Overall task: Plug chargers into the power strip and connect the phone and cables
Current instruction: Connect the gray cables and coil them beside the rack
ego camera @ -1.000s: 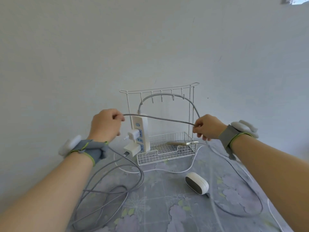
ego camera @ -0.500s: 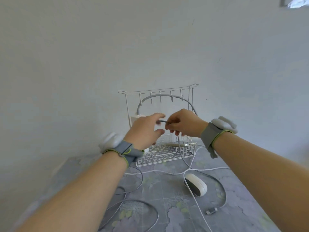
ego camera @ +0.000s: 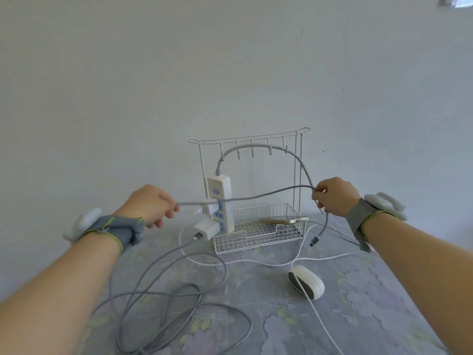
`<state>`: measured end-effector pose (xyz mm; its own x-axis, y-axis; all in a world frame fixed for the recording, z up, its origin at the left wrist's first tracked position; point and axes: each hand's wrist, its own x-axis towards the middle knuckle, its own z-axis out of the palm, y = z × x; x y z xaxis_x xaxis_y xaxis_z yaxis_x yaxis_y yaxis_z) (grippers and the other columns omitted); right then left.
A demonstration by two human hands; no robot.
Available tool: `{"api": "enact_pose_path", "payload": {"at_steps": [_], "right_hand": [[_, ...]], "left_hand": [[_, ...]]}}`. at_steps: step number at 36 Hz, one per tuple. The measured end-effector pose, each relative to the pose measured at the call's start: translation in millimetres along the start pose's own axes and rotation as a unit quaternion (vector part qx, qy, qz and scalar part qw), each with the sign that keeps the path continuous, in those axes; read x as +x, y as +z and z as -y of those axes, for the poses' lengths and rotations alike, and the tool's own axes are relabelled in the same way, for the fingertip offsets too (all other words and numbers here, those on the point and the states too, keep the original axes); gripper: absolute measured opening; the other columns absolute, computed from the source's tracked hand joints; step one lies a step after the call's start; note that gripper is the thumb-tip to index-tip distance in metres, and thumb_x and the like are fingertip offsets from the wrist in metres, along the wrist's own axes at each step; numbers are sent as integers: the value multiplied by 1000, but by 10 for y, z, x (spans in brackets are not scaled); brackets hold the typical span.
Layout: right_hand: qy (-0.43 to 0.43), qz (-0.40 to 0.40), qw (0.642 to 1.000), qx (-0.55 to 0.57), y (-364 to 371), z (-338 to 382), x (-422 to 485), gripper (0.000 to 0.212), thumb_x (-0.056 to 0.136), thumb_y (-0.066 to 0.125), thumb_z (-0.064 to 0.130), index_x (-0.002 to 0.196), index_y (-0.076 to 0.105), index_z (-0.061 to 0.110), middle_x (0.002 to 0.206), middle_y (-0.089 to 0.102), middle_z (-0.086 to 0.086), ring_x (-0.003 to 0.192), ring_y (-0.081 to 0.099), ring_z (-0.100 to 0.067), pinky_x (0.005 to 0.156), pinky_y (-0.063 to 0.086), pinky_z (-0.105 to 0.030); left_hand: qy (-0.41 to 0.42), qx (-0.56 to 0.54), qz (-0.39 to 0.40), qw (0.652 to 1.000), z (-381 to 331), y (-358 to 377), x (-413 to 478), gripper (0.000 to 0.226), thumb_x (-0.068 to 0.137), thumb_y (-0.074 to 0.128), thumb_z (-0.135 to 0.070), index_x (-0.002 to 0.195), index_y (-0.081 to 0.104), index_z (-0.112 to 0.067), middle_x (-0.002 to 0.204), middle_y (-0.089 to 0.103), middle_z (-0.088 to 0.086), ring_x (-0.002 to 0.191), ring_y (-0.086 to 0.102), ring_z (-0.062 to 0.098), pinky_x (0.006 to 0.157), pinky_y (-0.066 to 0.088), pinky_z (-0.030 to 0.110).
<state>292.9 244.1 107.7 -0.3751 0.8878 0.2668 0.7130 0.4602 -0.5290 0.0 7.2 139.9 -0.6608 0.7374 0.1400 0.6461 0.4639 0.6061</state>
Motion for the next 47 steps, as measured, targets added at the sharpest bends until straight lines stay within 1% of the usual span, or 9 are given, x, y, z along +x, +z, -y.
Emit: {"api": "enact_pose_path", "payload": {"at_steps": [4,10,14,18,26,30,37,43,47], "right_hand": [[-91,-8,996,-6,-1,326,-52,15,91,56,30,88,70,26,70,68,7,64,60,-10,65,51,-27],[-232,41,972,-11,100,875,-295,17,91,58,31,93,73,24,72,66,6,75,63,-15,71,52,-29],[-241,52,969,-4,110,877,-312,14,88,61,26,89,74,19,69,67,3,66,58,-11,65,47,-25],[-232,83,969,13,129,795,-305,11,86,64,22,87,74,18,68,71,2,59,58,-1,62,45,-17],[-156,101,982,-15,117,391,-206,9,84,66,25,81,74,20,72,73,3,69,63,-8,71,52,-26],[-150,105,983,-16,155,387,-230,10,84,67,31,75,72,27,68,73,4,63,61,-5,69,53,-27],[-201,112,973,-10,194,680,-345,17,81,68,22,95,77,20,74,66,4,69,56,-8,65,44,-18],[-189,124,973,52,237,789,-384,20,78,68,10,97,71,13,70,67,0,49,57,-9,59,56,-25],[-151,164,971,91,273,659,-351,14,79,68,7,93,67,8,72,74,-8,60,69,-22,66,61,-32]], "left_hand": [[60,63,23,996,-190,274,-78,37,84,55,-9,119,64,-17,107,69,-1,57,68,24,51,49,21],[176,-151,97,968,-786,733,-212,49,95,52,-14,142,39,-18,139,49,3,50,65,18,50,55,23],[202,-95,86,971,-844,831,-223,34,96,51,-18,129,53,-14,124,58,4,68,71,21,62,59,27],[216,-77,79,970,-787,836,-236,18,93,58,-23,101,64,-9,85,65,3,51,64,4,50,53,20],[110,-139,100,979,-492,713,-148,17,93,49,-8,77,55,-11,74,71,9,45,61,16,43,48,23],[97,-51,102,989,-450,745,-123,10,90,51,-8,85,59,-9,74,73,7,45,62,19,44,49,24],[236,69,67,967,-708,884,-251,42,90,55,-24,132,49,-27,133,55,-7,47,65,12,62,49,18],[247,22,28,968,-806,958,-256,20,91,58,-29,102,68,-16,82,72,-2,53,68,15,58,51,20],[239,55,16,969,-688,955,-272,20,87,61,-40,91,73,-25,78,69,-5,62,58,9,60,44,23]]}}
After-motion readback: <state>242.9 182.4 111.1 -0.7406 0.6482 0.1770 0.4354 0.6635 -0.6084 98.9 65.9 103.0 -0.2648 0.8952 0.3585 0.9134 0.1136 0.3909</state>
